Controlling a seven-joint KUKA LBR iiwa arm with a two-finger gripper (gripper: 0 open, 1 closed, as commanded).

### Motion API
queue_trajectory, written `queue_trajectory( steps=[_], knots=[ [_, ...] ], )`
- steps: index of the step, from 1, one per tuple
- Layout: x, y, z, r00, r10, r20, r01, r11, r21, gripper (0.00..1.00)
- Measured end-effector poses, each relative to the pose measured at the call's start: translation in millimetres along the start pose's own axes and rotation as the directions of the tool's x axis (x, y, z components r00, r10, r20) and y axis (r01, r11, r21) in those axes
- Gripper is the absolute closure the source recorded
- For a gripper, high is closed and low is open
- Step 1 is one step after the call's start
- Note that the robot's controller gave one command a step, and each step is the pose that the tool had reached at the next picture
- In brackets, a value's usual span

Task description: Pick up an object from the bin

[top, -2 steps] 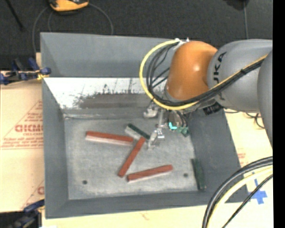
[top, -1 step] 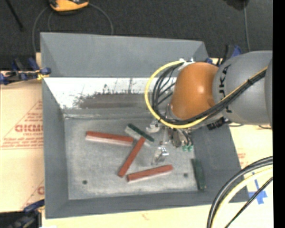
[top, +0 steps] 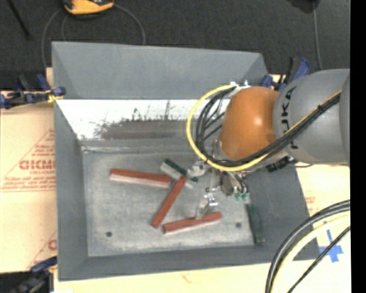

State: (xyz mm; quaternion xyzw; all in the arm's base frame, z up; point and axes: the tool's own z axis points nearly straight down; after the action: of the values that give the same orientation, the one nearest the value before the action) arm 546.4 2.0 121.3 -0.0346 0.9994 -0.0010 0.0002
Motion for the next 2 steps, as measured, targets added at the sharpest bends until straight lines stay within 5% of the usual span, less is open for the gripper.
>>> queue_trajectory(
  steps=[1, 2],
  knots=[
    [-15.6, 4.2, -14.6, 0.962, -0.273, -0.002, 0.273, 0.962, -0.003, 0.0],
    [-45.8, 32.4, 30.1, 0.997, -0.077, -0.005, 0.077, 0.997, 0.008, 1.0]
  ],
)
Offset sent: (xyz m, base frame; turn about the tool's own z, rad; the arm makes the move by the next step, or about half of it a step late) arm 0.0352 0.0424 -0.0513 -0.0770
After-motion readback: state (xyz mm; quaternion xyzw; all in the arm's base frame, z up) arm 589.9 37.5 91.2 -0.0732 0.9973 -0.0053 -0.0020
